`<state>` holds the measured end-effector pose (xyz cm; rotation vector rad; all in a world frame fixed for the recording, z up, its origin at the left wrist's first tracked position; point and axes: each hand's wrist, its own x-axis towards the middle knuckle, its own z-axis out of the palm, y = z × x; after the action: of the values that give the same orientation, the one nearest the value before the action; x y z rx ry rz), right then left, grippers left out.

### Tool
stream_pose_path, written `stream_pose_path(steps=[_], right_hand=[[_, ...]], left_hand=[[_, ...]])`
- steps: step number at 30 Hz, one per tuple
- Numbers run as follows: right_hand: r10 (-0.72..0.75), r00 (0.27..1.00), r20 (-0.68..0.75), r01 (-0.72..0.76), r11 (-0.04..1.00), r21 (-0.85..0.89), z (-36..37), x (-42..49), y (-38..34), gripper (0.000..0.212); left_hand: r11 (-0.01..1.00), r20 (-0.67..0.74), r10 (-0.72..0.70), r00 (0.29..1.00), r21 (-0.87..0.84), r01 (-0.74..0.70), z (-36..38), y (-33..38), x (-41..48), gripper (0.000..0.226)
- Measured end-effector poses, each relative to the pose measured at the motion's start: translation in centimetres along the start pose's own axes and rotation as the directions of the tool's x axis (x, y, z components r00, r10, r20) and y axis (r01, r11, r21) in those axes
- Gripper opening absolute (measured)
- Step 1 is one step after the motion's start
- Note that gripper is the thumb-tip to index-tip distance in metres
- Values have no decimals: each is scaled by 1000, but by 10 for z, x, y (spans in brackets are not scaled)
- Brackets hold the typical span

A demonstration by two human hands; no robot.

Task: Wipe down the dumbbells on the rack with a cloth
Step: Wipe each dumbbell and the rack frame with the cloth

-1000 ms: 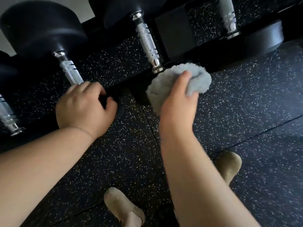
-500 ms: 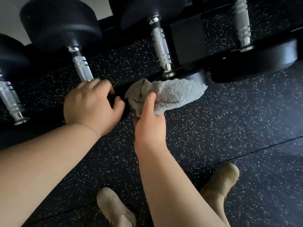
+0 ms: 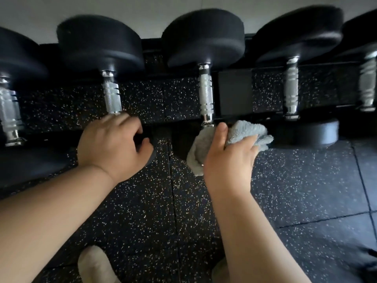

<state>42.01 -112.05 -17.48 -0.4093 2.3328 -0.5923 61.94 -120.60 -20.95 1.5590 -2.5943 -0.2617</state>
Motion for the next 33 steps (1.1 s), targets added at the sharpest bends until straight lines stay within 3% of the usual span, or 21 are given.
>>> stream_pose_path(steps=[3, 6, 9, 13, 16, 17, 18, 20, 23, 25, 26, 28, 31, 33], right_hand=[[-235, 971, -27, 228, 960, -163, -8, 13, 0, 85], [-484, 863, 145, 503, 792, -346, -21, 41, -25, 63], [-440, 859, 263, 505, 815, -285, -28, 67, -67, 55], [-297, 896, 331, 402, 859, -317, -15, 86, -93, 73], [-19, 848, 530, 314, 823, -474, -1, 85, -91, 64], [60, 859, 508, 251, 815, -522, 4, 86, -93, 58], [65, 884, 463, 277, 725, -630, 9, 85, -98, 56], [-109, 848, 519, 501, 488, -715, 10, 89, -103, 53], [-275, 845, 458, 524, 596, -609, 9, 107, -107, 55], [-427, 829, 362, 553, 723, -415, 9, 111, -113, 56], [-421, 843, 334, 525, 779, -342, 10, 112, -115, 56], [-368, 835, 409, 527, 746, -406, 8, 109, -112, 52], [-122, 791, 600, 556, 553, -621, -1, 101, -98, 56], [-41, 754, 656, 601, 448, -662, -6, 98, -90, 62]], left_hand=[[1000, 4, -1, 1000, -13, 1, 0, -1, 0, 32], [999, 52, -5, 999, 33, 4, -2, 0, 1, 35], [998, 75, -4, 997, 66, -1, -4, 1, 1, 35], [998, 77, -3, 997, 56, -1, -6, 1, 3, 34], [998, 86, -3, 996, 58, -1, -6, 1, 2, 31], [998, 86, -5, 996, 56, 0, -6, 1, 2, 30], [999, 86, -5, 996, 55, 1, -5, 1, 2, 30], [998, 89, 1, 996, 56, -6, -4, 0, 2, 29], [998, 91, 3, 996, 57, -8, -4, -1, 2, 29], [999, 93, 4, 996, 50, -8, -4, -1, 2, 29], [999, 93, 7, 996, 48, -12, -4, -1, 2, 29], [999, 98, 13, 995, 45, -18, -5, 0, 2, 30], [999, 104, 15, 994, 39, -19, -7, 1, 2, 30], [999, 111, 11, 994, 38, -15, -7, 1, 2, 30]])
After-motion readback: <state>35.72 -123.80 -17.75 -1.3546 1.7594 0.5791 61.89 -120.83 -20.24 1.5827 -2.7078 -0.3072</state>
